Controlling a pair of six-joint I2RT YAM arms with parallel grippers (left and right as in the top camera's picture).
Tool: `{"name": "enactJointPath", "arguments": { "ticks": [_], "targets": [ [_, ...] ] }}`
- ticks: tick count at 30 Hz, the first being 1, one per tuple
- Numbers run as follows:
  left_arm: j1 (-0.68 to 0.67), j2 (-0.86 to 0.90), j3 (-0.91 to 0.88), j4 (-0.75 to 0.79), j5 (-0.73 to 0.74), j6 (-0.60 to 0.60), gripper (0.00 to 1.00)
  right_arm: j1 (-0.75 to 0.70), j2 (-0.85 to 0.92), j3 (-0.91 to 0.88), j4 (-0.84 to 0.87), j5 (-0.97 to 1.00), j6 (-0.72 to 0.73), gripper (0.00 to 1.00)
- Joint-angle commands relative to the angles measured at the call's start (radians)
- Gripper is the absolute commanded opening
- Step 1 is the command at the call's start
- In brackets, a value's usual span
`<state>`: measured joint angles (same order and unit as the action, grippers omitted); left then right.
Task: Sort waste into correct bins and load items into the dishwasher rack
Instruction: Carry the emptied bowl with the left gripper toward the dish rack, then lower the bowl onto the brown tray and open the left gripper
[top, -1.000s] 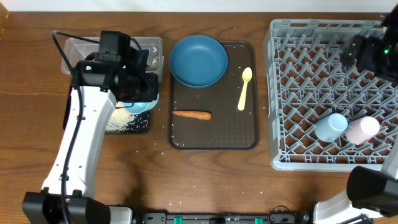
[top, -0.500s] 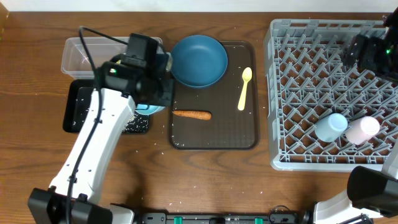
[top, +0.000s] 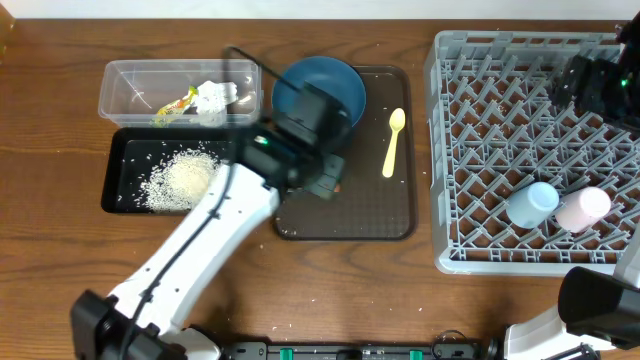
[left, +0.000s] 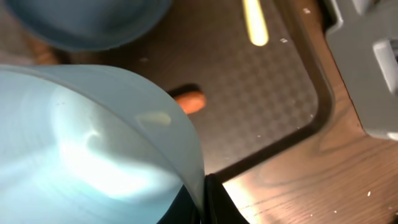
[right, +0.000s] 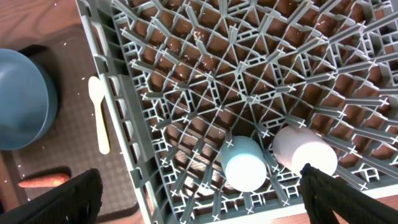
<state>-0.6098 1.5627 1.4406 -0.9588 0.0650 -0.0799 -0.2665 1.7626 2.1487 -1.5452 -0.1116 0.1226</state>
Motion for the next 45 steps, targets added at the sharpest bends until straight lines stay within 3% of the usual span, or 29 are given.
{"name": "enactJointPath", "arguments": {
  "ticks": [1, 8, 13, 41, 45],
  "targets": [
    [-0.1, 0.064, -0.031, 0.038, -0.058, -0.007, 0.06, -0.001, 0.005, -0.004, 0.0, -0.002, 0.011, 0.99],
    [-0.296, 0.216, -0.031, 0.101, -0.059, 0.073, 0.06, -0.001, 0.005, -0.004, -0.005, -0.002, 0.011, 0.99],
    [-0.362, 0.298, -0.031, 0.118, -0.122, 0.087, 0.06, -0.001, 0.005, -0.004, -0.011, -0.001, 0.011, 0.99],
    [-0.379, 0.353, -0.031, 0.202, -0.126, 0.086, 0.06, -0.001, 0.005, -0.004, -0.015, -0.001, 0.011, 0.99],
    [-0.379, 0.353, -0.031, 0.202, -0.126, 0.086, 0.15, -0.001, 0.005, -0.004, -0.015, -0.001, 0.011, 0.99]
  ]
}}
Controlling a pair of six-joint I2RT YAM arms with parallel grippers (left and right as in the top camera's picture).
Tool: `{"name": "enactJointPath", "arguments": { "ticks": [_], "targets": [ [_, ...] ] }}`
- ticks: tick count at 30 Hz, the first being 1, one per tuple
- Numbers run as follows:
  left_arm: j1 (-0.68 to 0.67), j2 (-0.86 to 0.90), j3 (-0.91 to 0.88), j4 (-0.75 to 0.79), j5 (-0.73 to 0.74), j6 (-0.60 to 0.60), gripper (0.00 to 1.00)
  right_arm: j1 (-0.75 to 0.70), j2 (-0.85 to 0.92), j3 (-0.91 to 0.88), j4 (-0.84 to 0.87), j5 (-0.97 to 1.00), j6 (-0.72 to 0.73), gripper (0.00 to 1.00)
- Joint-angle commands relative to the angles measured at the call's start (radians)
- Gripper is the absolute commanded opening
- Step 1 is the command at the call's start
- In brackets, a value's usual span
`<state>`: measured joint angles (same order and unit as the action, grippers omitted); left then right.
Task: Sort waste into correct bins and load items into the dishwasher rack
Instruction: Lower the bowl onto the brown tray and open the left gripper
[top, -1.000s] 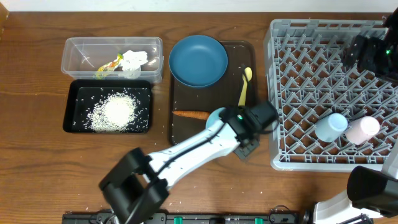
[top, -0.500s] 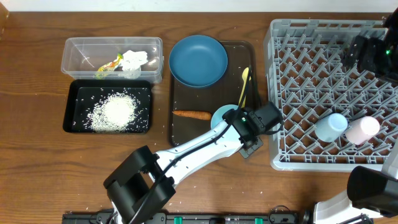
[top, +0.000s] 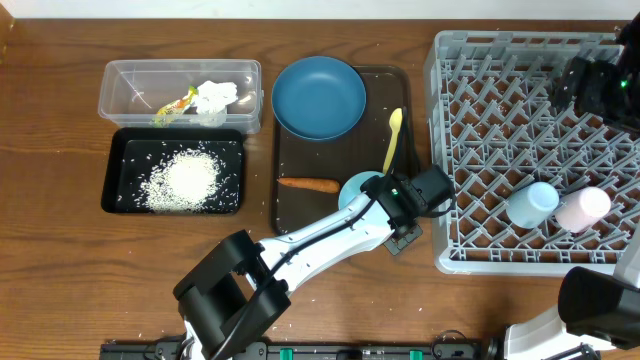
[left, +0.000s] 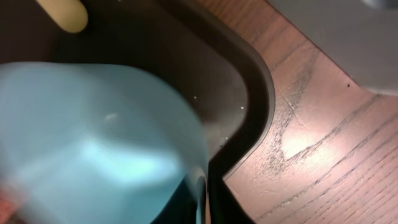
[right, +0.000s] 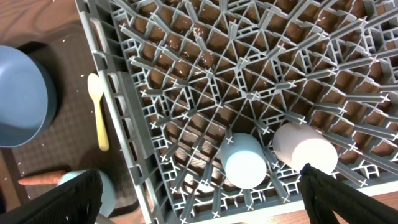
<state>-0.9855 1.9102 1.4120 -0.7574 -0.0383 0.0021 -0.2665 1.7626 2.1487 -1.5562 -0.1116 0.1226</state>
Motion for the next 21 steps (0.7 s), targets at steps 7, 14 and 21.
{"name": "enactJointPath", "arguments": {
  "ticks": [7, 14, 21],
  "targets": [
    [0.005, 0.005, -0.002, 0.001, -0.023, -0.002, 0.24, -0.001, 0.005, -0.004, -0.005, -0.001, 0.011, 0.99],
    [0.113, -0.049, 0.082, -0.053, -0.022, -0.134, 0.31, -0.001, 0.005, -0.004, -0.005, -0.001, 0.011, 0.99],
    [0.314, -0.162, 0.118, -0.081, -0.022, -0.278, 0.48, -0.001, 0.005, -0.004, -0.004, -0.001, 0.011, 0.99]
  ]
}}
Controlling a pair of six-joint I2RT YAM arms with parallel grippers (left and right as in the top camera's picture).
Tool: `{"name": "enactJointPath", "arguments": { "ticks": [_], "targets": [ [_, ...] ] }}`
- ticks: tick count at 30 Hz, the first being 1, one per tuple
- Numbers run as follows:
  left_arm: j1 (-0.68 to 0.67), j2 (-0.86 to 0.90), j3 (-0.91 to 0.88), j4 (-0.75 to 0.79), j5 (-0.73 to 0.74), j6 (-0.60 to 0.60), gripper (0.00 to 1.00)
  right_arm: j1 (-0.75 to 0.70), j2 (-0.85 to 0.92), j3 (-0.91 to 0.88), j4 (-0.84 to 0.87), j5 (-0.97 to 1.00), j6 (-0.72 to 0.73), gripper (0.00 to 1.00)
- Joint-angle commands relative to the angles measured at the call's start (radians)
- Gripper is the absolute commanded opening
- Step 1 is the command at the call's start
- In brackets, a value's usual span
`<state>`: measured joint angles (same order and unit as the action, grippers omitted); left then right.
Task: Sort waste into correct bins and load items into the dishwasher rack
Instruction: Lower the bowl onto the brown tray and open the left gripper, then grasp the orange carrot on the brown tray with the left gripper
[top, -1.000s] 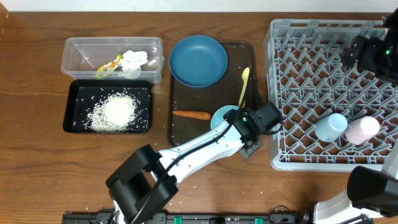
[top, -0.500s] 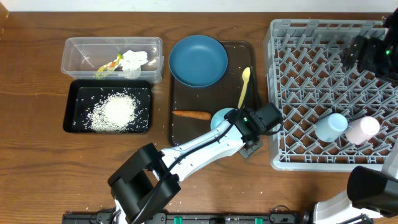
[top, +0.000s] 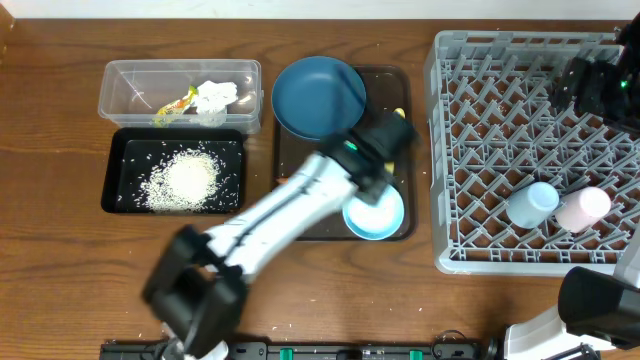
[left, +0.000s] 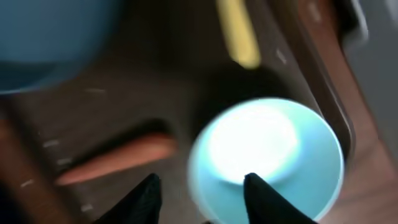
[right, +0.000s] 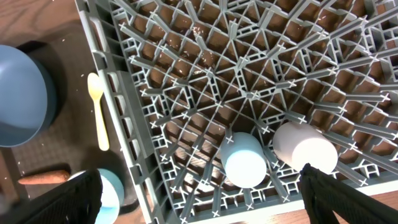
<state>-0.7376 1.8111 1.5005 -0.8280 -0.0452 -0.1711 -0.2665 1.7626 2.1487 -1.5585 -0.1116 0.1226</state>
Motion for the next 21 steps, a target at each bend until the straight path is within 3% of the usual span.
{"name": "enactJointPath", "arguments": {
  "ticks": [1, 8, 17, 21],
  "targets": [
    [0.093, -0.063, 0.029, -0.016, -0.015, -0.115, 0.5, -0.001, 0.005, -0.004, -0.002, -0.001, 0.011, 0.99],
    [0.206, 0.003, -0.007, -0.041, -0.015, -0.136, 0.52, -0.001, 0.005, -0.004, -0.002, -0.001, 0.011, 0.99],
    [0.217, 0.063, -0.008, -0.083, -0.016, -0.445, 0.52, -0.001, 0.005, -0.004, -0.006, -0.001, 0.011, 0.99],
    [0.217, 0.066, -0.024, -0.091, -0.016, -0.53, 0.52, -0.001, 0.005, -0.004, -0.007, -0.001, 0.011, 0.99]
  ]
}}
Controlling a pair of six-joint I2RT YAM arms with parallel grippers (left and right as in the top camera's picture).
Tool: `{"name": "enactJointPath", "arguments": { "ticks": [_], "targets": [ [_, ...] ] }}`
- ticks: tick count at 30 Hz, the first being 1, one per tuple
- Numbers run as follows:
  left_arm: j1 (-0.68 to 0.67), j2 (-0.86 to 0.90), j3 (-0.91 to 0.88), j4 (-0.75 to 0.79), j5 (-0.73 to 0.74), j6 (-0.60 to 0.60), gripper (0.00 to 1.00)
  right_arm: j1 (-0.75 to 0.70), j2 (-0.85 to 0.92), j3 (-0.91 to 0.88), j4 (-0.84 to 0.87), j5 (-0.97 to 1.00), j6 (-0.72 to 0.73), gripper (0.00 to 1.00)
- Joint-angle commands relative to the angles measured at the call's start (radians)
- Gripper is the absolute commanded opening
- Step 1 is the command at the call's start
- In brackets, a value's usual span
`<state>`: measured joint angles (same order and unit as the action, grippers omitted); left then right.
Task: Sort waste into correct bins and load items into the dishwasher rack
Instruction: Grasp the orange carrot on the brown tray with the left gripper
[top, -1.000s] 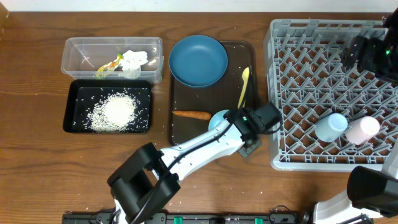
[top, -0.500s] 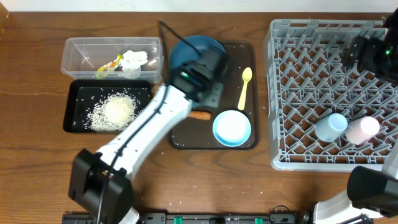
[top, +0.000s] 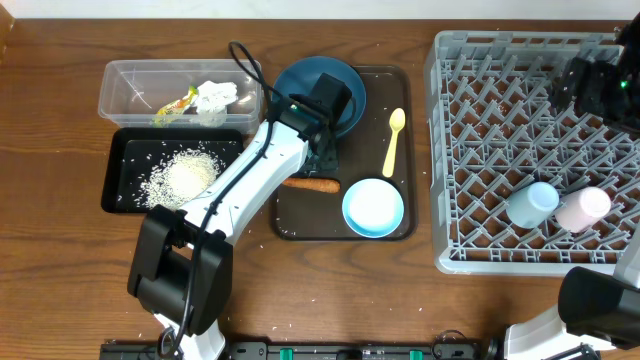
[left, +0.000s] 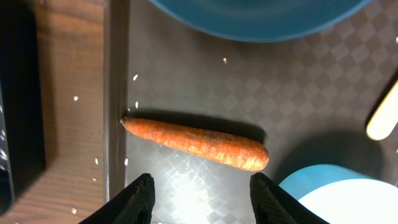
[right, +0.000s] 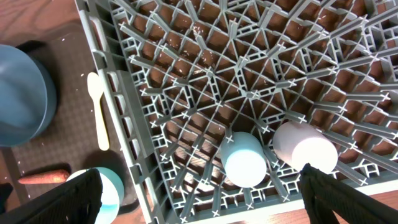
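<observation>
An orange carrot (top: 311, 184) lies on the brown tray (top: 345, 230), left of a light blue bowl (top: 373, 207) standing upright at the tray's front right. My left gripper (top: 322, 158) hangs open just above the carrot (left: 196, 144), its fingers either side with nothing between them; the bowl's rim (left: 336, 199) shows at the lower right. A dark blue plate (top: 320, 95) and a yellow spoon (top: 393, 141) also sit on the tray. My right gripper (right: 199, 186) is open over the grey dishwasher rack (top: 530, 150).
A blue cup (top: 531, 203) and a pink cup (top: 583, 208) lie in the rack's front part. A clear bin (top: 180, 92) with wrappers stands at the back left, a black tray (top: 175, 172) of rice in front of it. Rice grains dot the tray.
My left gripper, open over the light blue bowl at the tray's front right, now hangs open over the carrot further left. The bowl stays where it stood. The right arm is unchanged.
My left gripper first held the light blue bowl over the tray's left side, then at the tray's front right corner. After that the bowl stood on the tray with the gripper open above it. Now the gripper is over the carrot.
</observation>
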<state>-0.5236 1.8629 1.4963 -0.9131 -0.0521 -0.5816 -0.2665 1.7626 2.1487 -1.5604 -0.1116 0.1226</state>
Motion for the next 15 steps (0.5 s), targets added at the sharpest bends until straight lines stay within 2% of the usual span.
{"name": "enactJointPath", "arguments": {
  "ticks": [1, 7, 15],
  "targets": [
    [0.004, 0.014, -0.026, -0.006, -0.009, -0.143, 0.52, -0.001, 0.005, -0.004, -0.005, -0.001, 0.011, 0.99],
    [0.01, 0.014, -0.088, 0.039, 0.003, -0.32, 0.54, -0.001, 0.005, -0.004, -0.005, -0.001, 0.011, 0.99],
    [0.01, 0.016, -0.182, 0.182, 0.079, -0.431, 0.6, -0.001, 0.005, -0.004, -0.012, -0.001, 0.011, 0.99]
  ]
}}
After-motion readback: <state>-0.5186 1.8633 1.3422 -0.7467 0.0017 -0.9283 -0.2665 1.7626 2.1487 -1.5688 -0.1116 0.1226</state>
